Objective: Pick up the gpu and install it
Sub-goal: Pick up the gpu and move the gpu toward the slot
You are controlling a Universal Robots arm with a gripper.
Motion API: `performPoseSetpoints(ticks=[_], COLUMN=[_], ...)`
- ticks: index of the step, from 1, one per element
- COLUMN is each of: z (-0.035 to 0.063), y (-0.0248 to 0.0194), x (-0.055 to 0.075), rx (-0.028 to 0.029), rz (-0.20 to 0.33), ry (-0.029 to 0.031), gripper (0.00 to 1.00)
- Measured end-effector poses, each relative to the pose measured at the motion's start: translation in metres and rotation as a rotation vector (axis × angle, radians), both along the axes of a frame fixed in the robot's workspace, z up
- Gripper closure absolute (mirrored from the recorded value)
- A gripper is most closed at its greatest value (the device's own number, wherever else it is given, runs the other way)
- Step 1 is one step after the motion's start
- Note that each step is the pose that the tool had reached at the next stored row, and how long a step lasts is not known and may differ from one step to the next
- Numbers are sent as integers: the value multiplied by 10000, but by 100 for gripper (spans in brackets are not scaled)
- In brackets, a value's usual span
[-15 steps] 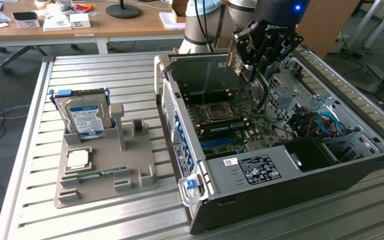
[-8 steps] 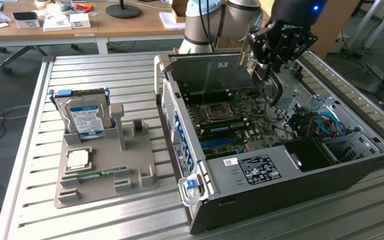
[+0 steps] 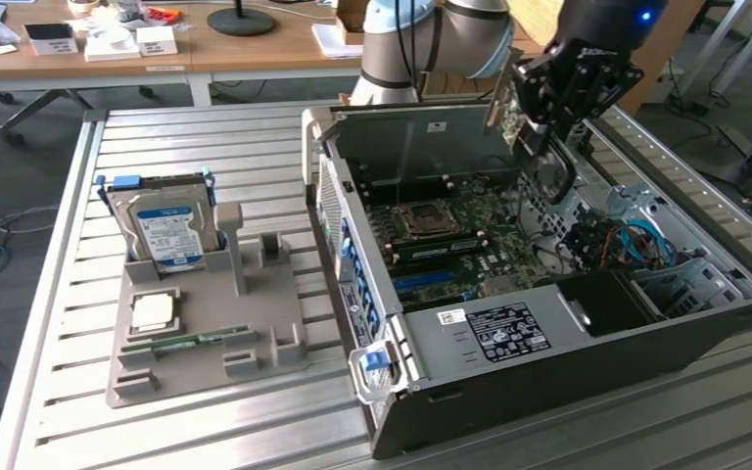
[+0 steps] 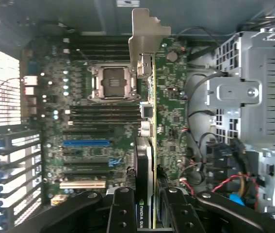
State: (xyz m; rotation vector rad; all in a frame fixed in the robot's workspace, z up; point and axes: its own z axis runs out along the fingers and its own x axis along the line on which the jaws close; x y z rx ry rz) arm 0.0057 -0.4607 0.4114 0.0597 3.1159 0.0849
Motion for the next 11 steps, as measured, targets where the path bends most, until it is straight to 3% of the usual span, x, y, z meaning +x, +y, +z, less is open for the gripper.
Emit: performPoseSetpoints(ticks=[5,11], z=[0,0], y=[0,0], x=[186,293], rx=[1,1], rz=[0,-75], ry=[0,0], gripper=[73,73])
